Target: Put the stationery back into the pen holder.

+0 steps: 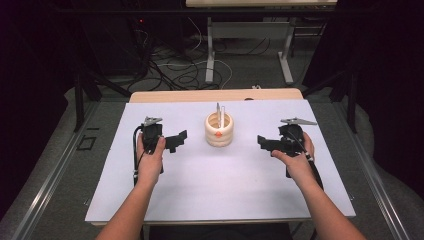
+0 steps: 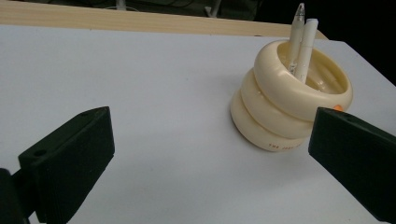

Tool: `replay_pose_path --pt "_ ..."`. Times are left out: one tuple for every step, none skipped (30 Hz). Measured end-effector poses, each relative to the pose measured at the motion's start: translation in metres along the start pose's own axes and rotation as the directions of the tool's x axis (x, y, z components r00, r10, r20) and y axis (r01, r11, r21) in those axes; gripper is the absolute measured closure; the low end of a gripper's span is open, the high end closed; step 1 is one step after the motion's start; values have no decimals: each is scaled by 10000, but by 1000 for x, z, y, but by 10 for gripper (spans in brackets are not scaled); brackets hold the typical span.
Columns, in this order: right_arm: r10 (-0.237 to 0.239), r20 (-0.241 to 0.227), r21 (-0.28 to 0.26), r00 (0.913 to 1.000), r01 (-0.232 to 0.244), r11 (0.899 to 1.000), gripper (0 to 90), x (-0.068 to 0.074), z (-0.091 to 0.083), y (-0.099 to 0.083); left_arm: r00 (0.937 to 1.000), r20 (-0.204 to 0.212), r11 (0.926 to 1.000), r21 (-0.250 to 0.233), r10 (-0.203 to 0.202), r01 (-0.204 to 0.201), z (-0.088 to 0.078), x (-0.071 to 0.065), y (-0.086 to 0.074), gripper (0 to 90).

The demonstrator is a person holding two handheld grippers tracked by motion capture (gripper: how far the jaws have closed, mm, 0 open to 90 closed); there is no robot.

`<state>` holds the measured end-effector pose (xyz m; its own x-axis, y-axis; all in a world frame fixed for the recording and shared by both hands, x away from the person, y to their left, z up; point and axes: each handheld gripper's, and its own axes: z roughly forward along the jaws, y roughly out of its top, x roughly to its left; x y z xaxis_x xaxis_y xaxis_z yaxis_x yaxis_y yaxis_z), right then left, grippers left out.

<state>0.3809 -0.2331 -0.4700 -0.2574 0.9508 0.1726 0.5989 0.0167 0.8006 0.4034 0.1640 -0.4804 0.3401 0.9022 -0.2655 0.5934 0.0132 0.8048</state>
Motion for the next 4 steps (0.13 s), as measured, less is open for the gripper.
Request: replay_pose_path --pt "47 47 8 10000 -47 10000 0 -2 1 -2 10000 -38 10000 -8 -34 34 0 0 0 4" --pt "98 82 21 9999 -98 9999 0 -4 1 -3 10000 -84 10000 73 28 -27 0 1 1 4" --pt "161 112 30 9998 -162 9999 0 -7 2 -5 9999 -147 10000 52 67 -66 0 1 1 4" --pt "139 133 73 9998 -140 9999 0 -10 2 -6 9998 -189 9999 107 119 -117 0 1 1 4"
